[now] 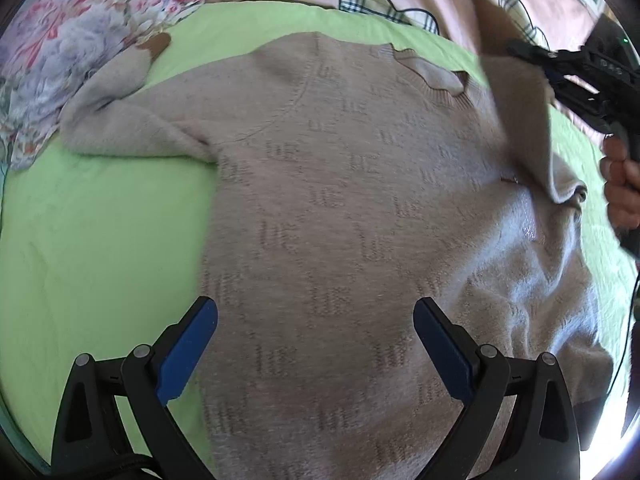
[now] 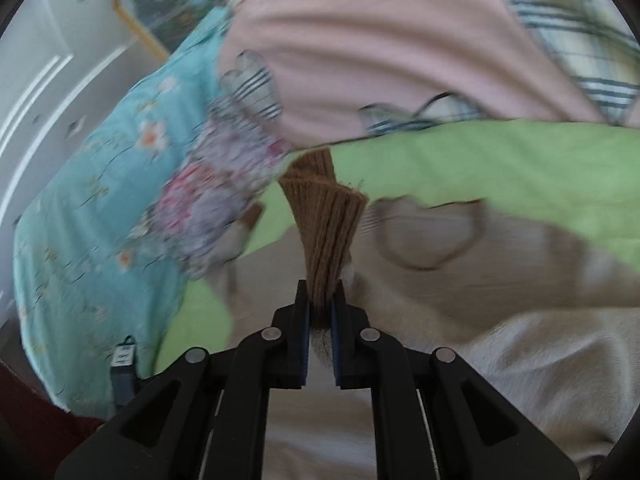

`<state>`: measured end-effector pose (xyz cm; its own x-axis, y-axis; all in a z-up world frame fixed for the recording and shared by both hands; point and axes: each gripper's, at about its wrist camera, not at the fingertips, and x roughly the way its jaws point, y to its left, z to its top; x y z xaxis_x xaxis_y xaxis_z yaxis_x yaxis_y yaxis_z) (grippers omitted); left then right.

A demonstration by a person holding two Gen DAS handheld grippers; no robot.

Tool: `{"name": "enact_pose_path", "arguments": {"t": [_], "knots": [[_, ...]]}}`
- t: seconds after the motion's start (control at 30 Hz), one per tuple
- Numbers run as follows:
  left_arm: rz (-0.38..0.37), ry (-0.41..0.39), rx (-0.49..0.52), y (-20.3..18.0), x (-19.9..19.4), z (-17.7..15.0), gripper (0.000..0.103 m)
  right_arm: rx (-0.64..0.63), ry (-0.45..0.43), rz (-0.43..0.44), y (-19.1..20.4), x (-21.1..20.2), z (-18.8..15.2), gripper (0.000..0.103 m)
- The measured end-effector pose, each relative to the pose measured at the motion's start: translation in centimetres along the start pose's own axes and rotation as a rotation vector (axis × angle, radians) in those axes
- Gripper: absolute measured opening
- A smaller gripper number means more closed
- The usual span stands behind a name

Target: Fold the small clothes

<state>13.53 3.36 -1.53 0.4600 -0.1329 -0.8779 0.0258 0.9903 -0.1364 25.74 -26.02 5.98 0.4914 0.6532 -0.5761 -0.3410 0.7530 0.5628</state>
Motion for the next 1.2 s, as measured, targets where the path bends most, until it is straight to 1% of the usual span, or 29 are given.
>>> {"name": "enact_pose_path", "arguments": {"t": [0.07,0.2,0.23,0.27,0.3,0.33,0.37,0.4,0.43,0.47,0.57,0.6,0.67,0.7,0.73,0.77,0.8,0.83,0.87,0.97,1.0,1.03,1.07,1.1,1.13,1.17,1.2], "knots": [[-0.018,-0.004,-0.013,0.2,0.0,0.2,0.099,0.002,0.040,0.022,0.9,3.0,-0.1,0.010],[-0.061,-0.003,-0.030,0.8,0.3,0.5,0.099,0.036,0.121,0.011,1.1,9.0,-1.3,0.010],[-0.070,-0.003,-0.033,0.7,0.5,0.7,0.099,0.046,0.137,0.001,0.9,9.9,-1.8,0.010],[-0.087,-0.005,-0.038,0.7,0.8,1.1,0.099,0.063,0.153,-0.009,0.9,10.8,-2.2,0.013],[-0.112,-0.004,-0.048,0.8,1.2,1.7,0.099,0.087,0.169,-0.023,0.3,11.3,-2.7,0.013],[-0.137,-0.007,-0.057,0.8,1.6,2.3,0.099,0.111,0.190,-0.035,-0.1,11.6,-3.3,0.016],[-0.158,-0.007,-0.065,0.7,2.0,2.8,0.099,0.136,0.200,-0.038,-0.6,11.5,-3.7,0.024],[-0.185,-0.007,-0.078,0.7,2.5,3.6,0.099,0.150,0.197,-0.037,-0.9,11.1,-4.0,0.028],[-0.215,-0.006,-0.088,0.6,3.1,4.3,0.099,0.164,0.184,-0.038,-1.2,10.5,-4.2,0.036],[-0.252,0.003,-0.102,0.4,4.2,5.3,0.099,0.173,0.164,-0.044,-1.2,9.7,-4.3,0.042],[-0.332,0.037,-0.171,0.2,6.9,7.6,0.099,0.196,0.098,-0.079,-1.2,6.4,-4.9,0.044],[-0.350,0.034,-0.190,0.2,7.4,8.4,0.099,0.205,0.083,-0.086,-1.2,5.4,-5.1,0.045],[-0.370,0.014,-0.214,-0.2,8.4,9.9,0.098,0.241,0.031,-0.112,-1.3,2.6,-6.2,0.051],[-0.375,0.006,-0.215,-0.5,8.6,10.4,0.095,0.252,0.009,-0.119,-1.3,1.4,-6.7,0.052],[-0.382,-0.012,-0.207,-1.0,8.7,11.0,0.070,0.260,-0.004,-0.125,-1.4,0.5,-7.2,0.053],[-0.388,-0.025,-0.182,-1.5,9.0,11.6,0.049,0.271,-0.024,-0.139,-1.4,-0.6,-7.8,0.054],[-0.391,-0.010,-0.164,-1.8,9.5,11.9,0.003,0.278,-0.038,-0.152,-1.5,-1.5,-8.3,0.054],[-0.389,0.007,-0.153,-2.1,10.0,12.4,0.003,0.286,-0.052,-0.169,-1.7,-2.4,-8.7,0.054],[-0.374,-0.016,-0.139,-2.1,9.5,12.5,0.003,0.294,-0.066,-0.192,-1.9,-3.4,-9.2,0.054],[-0.334,-0.138,-0.109,-0.8,6.0,12.0,0.003,0.301,-0.117,-0.275,-2.5,-6.6,-9.9,0.054],[-0.270,-0.165,-0.111,0.1,5.9,12.1,0.003,0.301,-0.138,-0.296,-3.0,-7.8,-10.1,0.054],[-0.231,-0.134,-0.122,1.0,6.7,12.0,0.003,0.312,-0.175,-0.339,-3.7,-9.5,-10.4,0.057],[-0.233,-0.104,-0.131,1.7,7.2,11.9,0.003,0.326,-0.196,-0.384,-4.6,-10.6,-10.5,0.061],[-0.259,-0.060,-0.153,2.4,8.3,11.8,0.003,0.343,-0.206,-0.432,-5.5,-11.3,-10.5,0.062],[-0.270,-0.055,-0.159,2.5,8.5,11.6,0.003,0.357,-0.206,-0.467,-6.3,-11.8,-10.4,0.062],[-0.273,-0.071,-0.150,2.3,8.2,11.5,0.003,0.385,-0.202,-0.522,-7.6,-12.3,-10.2,0.062],[-0.264,-0.087,-0.136,1.9,7.9,11.4,0.003,0.389,-0.205,-0.542,-8.4,-12.5,-10.1,0.062]]}}
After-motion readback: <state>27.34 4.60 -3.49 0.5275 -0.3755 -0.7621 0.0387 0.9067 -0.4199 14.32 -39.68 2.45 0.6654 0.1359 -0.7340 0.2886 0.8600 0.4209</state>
